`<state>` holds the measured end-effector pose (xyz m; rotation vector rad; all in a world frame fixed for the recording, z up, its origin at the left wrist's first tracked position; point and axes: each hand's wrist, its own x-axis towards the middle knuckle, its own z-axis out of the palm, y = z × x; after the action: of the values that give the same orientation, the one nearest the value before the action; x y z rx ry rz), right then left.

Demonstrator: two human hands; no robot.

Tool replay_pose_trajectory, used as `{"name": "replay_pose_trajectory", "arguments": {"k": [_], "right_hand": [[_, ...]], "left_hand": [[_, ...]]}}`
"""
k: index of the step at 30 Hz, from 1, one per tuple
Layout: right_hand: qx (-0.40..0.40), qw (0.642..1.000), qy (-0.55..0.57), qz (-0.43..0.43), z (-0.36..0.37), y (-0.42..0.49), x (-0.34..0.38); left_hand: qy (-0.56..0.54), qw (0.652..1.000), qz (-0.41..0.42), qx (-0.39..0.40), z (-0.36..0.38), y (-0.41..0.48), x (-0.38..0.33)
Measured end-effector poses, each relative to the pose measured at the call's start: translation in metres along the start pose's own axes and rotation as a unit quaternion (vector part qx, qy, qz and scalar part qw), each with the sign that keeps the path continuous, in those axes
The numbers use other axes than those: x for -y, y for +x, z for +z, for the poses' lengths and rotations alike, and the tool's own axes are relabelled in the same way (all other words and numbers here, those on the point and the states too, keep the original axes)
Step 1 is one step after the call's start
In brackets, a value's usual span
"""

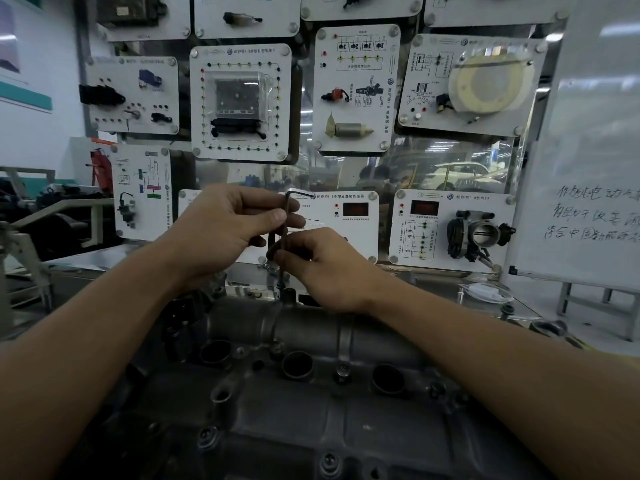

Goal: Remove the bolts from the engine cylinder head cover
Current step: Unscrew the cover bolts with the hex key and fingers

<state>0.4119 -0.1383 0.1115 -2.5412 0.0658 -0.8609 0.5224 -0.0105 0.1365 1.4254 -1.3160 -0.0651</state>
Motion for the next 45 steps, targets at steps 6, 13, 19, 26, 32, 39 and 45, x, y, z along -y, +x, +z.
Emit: {"name": "replay_pose_trajectory", "arguments": {"k": [6, 13, 19, 26, 32, 39, 45], "right_hand": [[-0.035, 0.998, 0.043, -0.003, 0.001, 0.000, -0.003], [-0.083, 0.991, 0.105, 0.009, 0.003, 0.002, -0.009], [-0.012, 0.997, 0.080, -0.004, -0.002, 0.000, -0.003], [0.019, 0.999, 0.049, 0.004, -0.003, 0.002, -0.001], [-0.035, 0.996, 0.081, 0.013, -0.001, 0.001, -0.007], [-0.071, 0.992, 0.106, 0.018, 0.003, 0.001, -0.008], [-0.014, 0.998, 0.067, 0.002, -0.001, -0.001, -0.005]], "left_hand": [[0.009, 0.996, 0.007, -0.084, 0.002, 0.001, 0.001], [-0.012, 0.991, 0.019, -0.134, 0.005, 0.004, 0.005], [-0.048, 0.998, 0.004, -0.050, 0.000, 0.001, -0.001], [-0.065, 0.998, -0.006, 0.005, 0.000, 0.000, -0.001], [-0.031, 0.995, 0.020, -0.097, 0.013, 0.001, 0.002], [-0.026, 0.981, 0.051, -0.186, 0.021, 0.005, 0.007], [-0.048, 0.999, -0.017, -0.020, 0.009, 0.003, 0.002]]}}
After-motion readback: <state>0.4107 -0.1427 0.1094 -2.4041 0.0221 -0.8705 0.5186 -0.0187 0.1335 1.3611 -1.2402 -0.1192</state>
